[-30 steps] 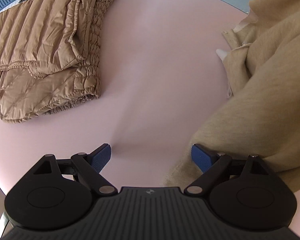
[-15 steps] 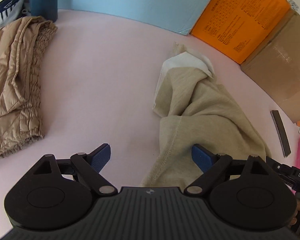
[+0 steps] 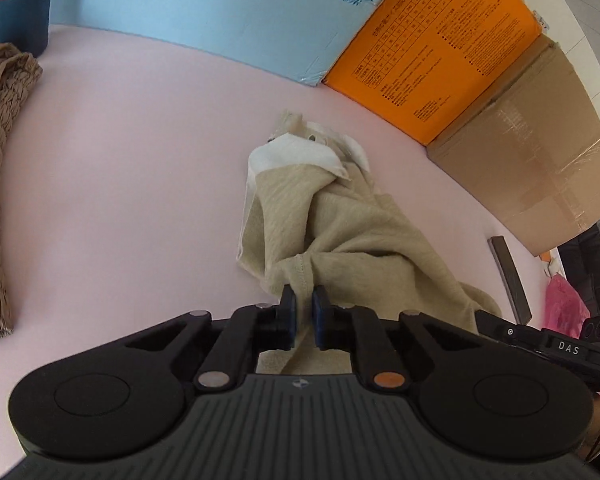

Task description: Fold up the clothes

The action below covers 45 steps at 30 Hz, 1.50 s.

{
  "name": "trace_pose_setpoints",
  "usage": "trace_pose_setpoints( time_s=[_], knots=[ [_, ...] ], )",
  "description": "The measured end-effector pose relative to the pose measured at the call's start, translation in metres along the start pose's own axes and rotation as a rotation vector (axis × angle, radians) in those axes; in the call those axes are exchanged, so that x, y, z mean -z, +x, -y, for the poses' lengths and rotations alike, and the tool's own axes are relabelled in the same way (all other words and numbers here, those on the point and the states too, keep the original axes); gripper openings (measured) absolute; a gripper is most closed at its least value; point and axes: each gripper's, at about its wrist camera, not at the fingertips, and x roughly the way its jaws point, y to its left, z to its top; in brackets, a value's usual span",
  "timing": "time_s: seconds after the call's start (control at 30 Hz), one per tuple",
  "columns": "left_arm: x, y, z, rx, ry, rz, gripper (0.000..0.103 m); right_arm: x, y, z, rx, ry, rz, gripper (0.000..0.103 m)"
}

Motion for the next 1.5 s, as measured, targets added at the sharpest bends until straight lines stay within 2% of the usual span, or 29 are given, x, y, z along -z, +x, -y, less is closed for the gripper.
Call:
trace_pose_setpoints(
  time_s=[0.07,0.13,0.23,0.3,0.37,0.4,0.47,0.53,0.63,0.73,0.8,0.87,0.93,1.0,1.03,1.07,1.1,1.13,1.17,1.2,1.27,1.3,1.43,1.5],
  knots=[
    [-0.023,-0.01,0.015,0.016,0.037,0.044,0.005,-0.027,0.006,-0.015,-0.028,-0.032,0.021,0.01],
    [-0.055,-0.027,0.031,0.029,0.062,0.125,0.005,-0.057,0.009,-0.035,-0.062,-0.079,0.058,0.01],
    [-0.092,-0.062,0.052,0.048,0.098,0.249,0.005,-0.102,-0.001,-0.073,-0.14,-0.152,0.16,0.01],
    [-0.111,-0.093,0.063,0.072,0.124,0.333,0.005,-0.125,-0.018,-0.104,-0.191,-0.245,0.249,0.009],
    [-0.117,-0.115,0.066,0.09,0.138,0.385,0.005,-0.13,-0.027,-0.132,-0.208,-0.373,0.253,0.009],
    [-0.116,-0.124,0.066,0.095,0.142,0.402,0.005,-0.127,-0.029,-0.138,-0.225,-0.396,0.236,0.009],
    [-0.107,-0.134,0.063,0.09,0.148,0.401,0.005,-0.116,-0.034,-0.137,-0.253,-0.385,0.213,0.009],
    [-0.089,-0.137,0.056,0.091,0.147,0.366,0.005,-0.1,-0.038,-0.122,-0.24,-0.35,0.187,0.009],
    [-0.071,-0.119,0.041,0.112,0.119,0.265,0.005,-0.085,-0.027,-0.095,-0.148,-0.262,0.099,0.009],
    [-0.071,-0.104,0.042,0.048,0.102,0.218,0.005,-0.086,-0.008,-0.099,0.049,-0.386,-0.023,0.013],
    [-0.071,-0.097,0.038,0.013,0.085,0.191,0.006,-0.088,-0.001,-0.123,0.184,-0.628,-0.095,0.013],
    [-0.068,-0.093,0.03,-0.027,0.068,0.156,0.006,-0.093,-0.005,-0.142,0.273,-0.804,-0.11,0.023],
    [-0.06,-0.088,0.019,-0.053,0.044,0.104,0.01,-0.1,-0.012,-0.16,0.427,-1.052,-0.107,0.037],
    [-0.05,-0.081,0.009,-0.076,0.014,0.052,0.027,-0.105,-0.015,-0.172,0.661,-1.339,-0.075,0.043],
    [-0.044,-0.077,0.003,-0.081,-0.006,0.031,0.049,-0.11,-0.017,-0.175,0.736,-1.42,-0.047,0.049],
    [-0.038,-0.072,0.0,-0.087,-0.021,0.019,0.073,-0.117,-0.022,-0.177,0.757,-1.428,-0.012,0.051],
    [-0.033,-0.068,-0.001,-0.09,-0.031,0.016,0.082,-0.124,-0.028,-0.18,0.761,-1.421,0.024,0.056],
    [-0.028,-0.063,-0.002,-0.093,-0.04,0.015,0.084,-0.131,-0.034,-0.181,0.697,-1.357,0.055,0.065],
    [-0.025,-0.056,-0.002,-0.097,-0.05,0.011,0.084,-0.133,-0.038,-0.179,0.611,-1.279,0.072,0.072],
    [-0.024,-0.047,-0.002,-0.105,-0.067,0.006,0.084,-0.133,-0.038,-0.175,0.516,-1.191,0.071,0.083],
    [-0.023,-0.031,-0.003,-0.128,-0.107,-0.002,0.084,-0.126,-0.027,-0.158,0.321,-0.996,0.03,0.085],
    [-0.023,-0.022,-0.003,-0.134,-0.128,-0.008,0.084,-0.12,-0.016,-0.146,0.258,-0.904,-0.003,0.085],
    [-0.026,0.01,-0.002,-0.139,-0.193,-0.031,0.085,-0.092,0.029,-0.098,0.132,-0.58,-0.072,0.085],
    [-0.028,0.015,-0.003,-0.121,-0.183,0.009,0.08,-0.08,0.047,-0.079,0.078,-0.419,-0.07,0.085]
  ],
)
